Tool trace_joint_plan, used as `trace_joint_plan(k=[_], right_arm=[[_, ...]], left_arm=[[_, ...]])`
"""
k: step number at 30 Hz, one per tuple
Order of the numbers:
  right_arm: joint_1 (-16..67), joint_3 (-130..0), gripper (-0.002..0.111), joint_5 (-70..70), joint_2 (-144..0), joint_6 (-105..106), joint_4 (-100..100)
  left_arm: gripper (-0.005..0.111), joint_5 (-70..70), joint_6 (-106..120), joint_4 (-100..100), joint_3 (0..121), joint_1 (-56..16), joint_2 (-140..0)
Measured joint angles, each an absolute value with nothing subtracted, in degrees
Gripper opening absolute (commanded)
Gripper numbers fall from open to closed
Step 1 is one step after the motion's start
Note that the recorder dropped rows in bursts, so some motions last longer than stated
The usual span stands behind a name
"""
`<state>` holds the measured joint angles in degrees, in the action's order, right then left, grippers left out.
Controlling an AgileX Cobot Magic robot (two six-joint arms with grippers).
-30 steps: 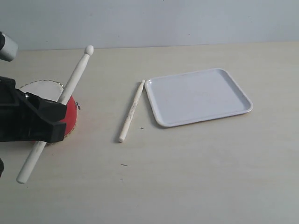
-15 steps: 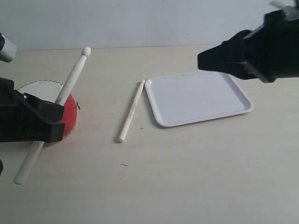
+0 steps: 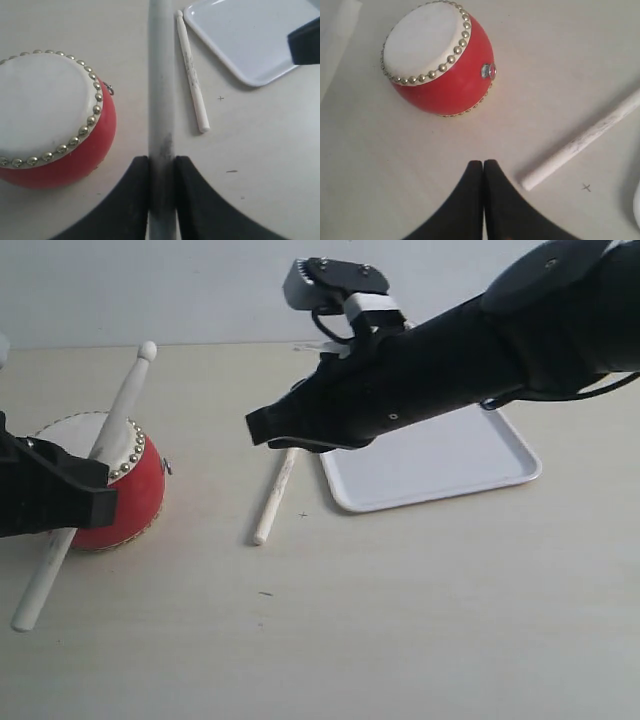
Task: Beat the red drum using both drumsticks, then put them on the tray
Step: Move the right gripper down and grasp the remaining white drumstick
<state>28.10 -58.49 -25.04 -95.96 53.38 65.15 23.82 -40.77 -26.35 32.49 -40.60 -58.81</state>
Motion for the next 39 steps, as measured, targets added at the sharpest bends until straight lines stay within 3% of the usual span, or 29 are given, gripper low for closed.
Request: trace_joint_plan(k=[8,13,20,23,39], right_arm=[[28.8,-64.1,0.0,-20.5,-103.8,51.9,65.3],[28.8,-70.9,0.002,-21.4,-111.7,38.0,53.6],[28.8,-83.8,0.041,-32.6,-119.0,6.4,20.9],[28.8,-86.6,0.05,-34.3,-120.2,-2.5,16.9],[28.8,-91.3,0.047,-34.8,-129.7,-13.1,14.7]], left_arm=[[0.0,23.8,-40.9,-26.5,31.7,-40.6,-58.8],[0.0,23.8,-40.9,-26.5,31.7,-40.6,-58.8],[0.0,23.8,-40.9,-26.5,31.7,-40.6,-58.8],[0.0,23.8,-40.9,-26.5,31.7,-40.6,-58.8],[0.0,23.8,-40.9,-26.5,31.7,-40.6,-58.8]])
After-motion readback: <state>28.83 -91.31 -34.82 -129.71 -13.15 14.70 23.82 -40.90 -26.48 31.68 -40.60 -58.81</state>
